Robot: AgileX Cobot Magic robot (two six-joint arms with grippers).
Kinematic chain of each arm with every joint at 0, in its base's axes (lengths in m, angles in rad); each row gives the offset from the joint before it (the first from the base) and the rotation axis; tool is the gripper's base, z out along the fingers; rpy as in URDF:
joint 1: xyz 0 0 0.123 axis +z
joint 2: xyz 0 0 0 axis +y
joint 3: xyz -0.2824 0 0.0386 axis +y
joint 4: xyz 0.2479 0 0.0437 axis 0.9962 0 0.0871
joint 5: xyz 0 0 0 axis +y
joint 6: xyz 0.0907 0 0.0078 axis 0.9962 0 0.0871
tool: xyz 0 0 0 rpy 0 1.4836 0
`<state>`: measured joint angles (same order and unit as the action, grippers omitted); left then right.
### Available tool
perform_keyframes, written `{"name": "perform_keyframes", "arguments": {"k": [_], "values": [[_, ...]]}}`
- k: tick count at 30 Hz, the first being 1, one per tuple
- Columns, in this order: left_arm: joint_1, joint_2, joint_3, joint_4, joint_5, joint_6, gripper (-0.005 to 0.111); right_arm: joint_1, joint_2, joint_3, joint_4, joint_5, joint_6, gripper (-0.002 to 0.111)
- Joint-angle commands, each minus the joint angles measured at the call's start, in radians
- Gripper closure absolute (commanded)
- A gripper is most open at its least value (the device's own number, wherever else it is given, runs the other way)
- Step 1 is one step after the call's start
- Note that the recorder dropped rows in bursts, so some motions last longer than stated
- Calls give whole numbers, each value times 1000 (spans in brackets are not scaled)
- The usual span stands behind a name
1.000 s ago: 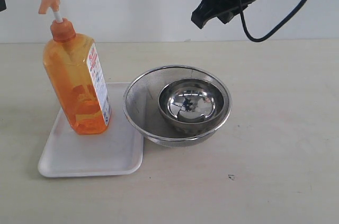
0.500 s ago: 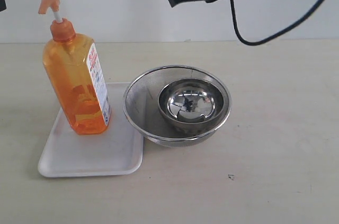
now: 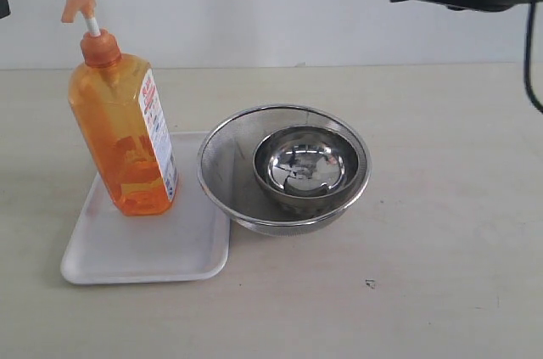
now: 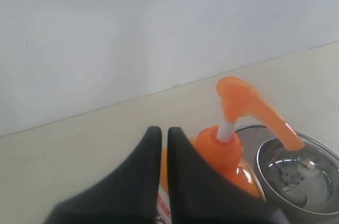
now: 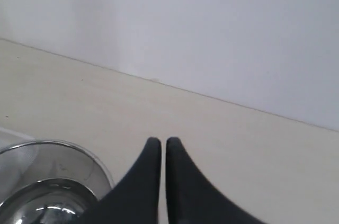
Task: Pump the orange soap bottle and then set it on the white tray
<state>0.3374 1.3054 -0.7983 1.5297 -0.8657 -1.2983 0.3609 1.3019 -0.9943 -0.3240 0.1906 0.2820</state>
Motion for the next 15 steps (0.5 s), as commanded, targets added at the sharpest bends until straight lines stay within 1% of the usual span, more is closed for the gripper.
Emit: {"name": "perform_keyframes", "arguments": {"k": [1, 6, 15], "values": [[4, -7, -4, 0, -1, -10, 102, -76, -123, 102, -2, -54, 8, 108], [4, -7, -4, 0, -1, -10, 102, -133, -231, 190, -2, -74, 8, 108], [4, -7, -4, 0, -1, -10, 102, -143, -375, 274, -2, -68, -3, 108]]}}
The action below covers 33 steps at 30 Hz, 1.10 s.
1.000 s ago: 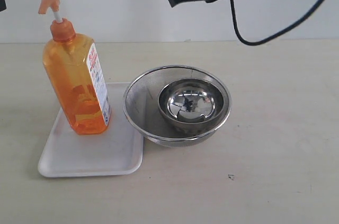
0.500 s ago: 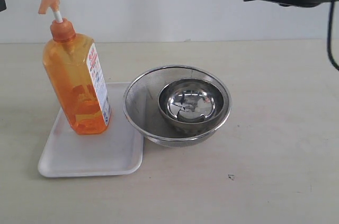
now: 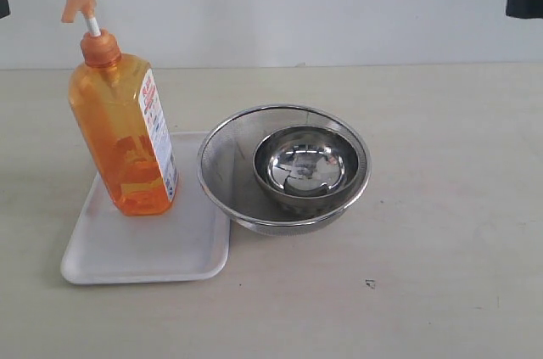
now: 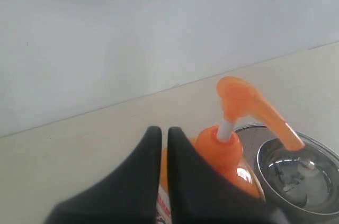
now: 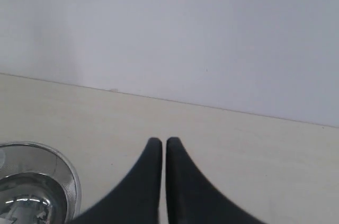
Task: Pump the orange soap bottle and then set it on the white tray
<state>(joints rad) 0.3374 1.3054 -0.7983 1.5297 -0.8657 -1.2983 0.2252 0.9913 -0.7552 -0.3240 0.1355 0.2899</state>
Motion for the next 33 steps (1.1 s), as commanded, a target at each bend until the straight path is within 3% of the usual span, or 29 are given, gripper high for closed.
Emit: {"name": "perform_keyframes", "arguments": {"k": [1, 33], "values": [[4, -7, -4, 0, -1, -10, 102, -7, -85, 48, -2, -13, -11, 108], [4, -7, -4, 0, -1, -10, 102, -7, -601, 385, -2, -36, -40, 108]]}}
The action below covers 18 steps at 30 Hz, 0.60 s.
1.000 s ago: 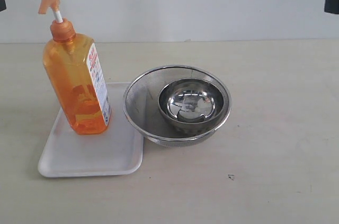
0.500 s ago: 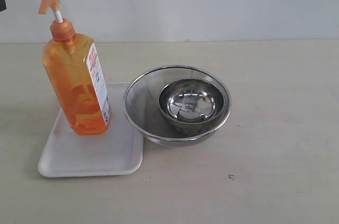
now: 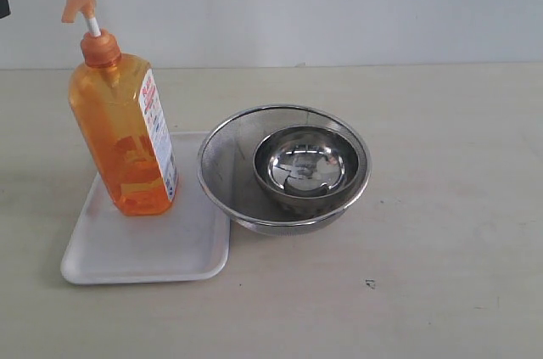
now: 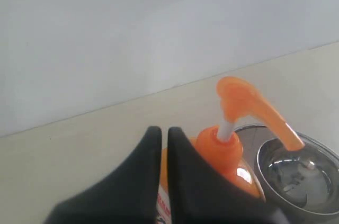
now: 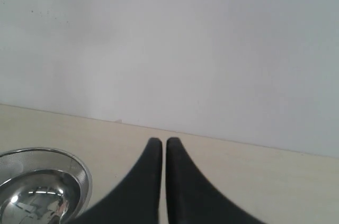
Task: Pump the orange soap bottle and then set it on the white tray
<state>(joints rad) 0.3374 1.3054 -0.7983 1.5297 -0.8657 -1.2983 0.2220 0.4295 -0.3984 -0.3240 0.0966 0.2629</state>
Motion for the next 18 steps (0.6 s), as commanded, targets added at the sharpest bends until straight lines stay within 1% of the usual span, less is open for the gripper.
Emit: {"name": "perform_keyframes", "arguments": {"k": [1, 13, 18], "values": [[4, -7, -4, 0, -1, -10, 102, -4, -54, 42, -2, 5, -13, 108], [4, -7, -4, 0, -1, -10, 102, -4, -200, 184, -2, 6, -13, 108], [4, -7, -4, 0, -1, -10, 102, -55, -250, 234, 0, 1, -3, 108]]}}
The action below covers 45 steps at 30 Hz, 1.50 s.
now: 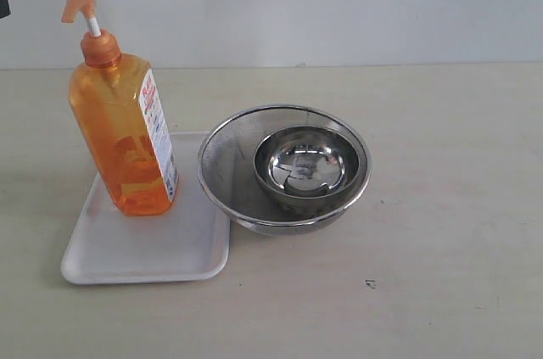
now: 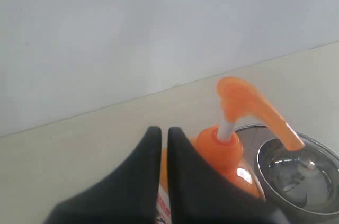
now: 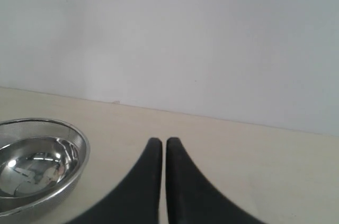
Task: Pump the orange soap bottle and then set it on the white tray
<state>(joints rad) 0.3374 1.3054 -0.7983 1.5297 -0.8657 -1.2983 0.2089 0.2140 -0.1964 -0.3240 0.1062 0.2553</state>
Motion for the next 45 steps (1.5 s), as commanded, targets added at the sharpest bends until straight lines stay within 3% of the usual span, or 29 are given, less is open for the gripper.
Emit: {"name": "perform_keyframes", "arguments": {"k": [1, 14, 32, 35, 40, 45], "values": [[4, -7, -4, 0, -1, -10, 102, -51, -46, 42, 0, -9, 6, 108], [4, -7, -4, 0, -1, -10, 102, -99, -209, 194, 7, -12, 77, 108], [4, -7, -4, 0, -1, -10, 102, -99, -214, 196, 44, 94, 75, 108], [4, -7, -4, 0, -1, -10, 102, -99, -214, 196, 115, 142, -17, 108], [4, -7, -4, 0, -1, -10, 102, -99, -214, 196, 388, 158, -357, 108], [4, -7, -4, 0, -1, -10, 102, -99, -214, 196, 404, 171, -369, 108]]}}
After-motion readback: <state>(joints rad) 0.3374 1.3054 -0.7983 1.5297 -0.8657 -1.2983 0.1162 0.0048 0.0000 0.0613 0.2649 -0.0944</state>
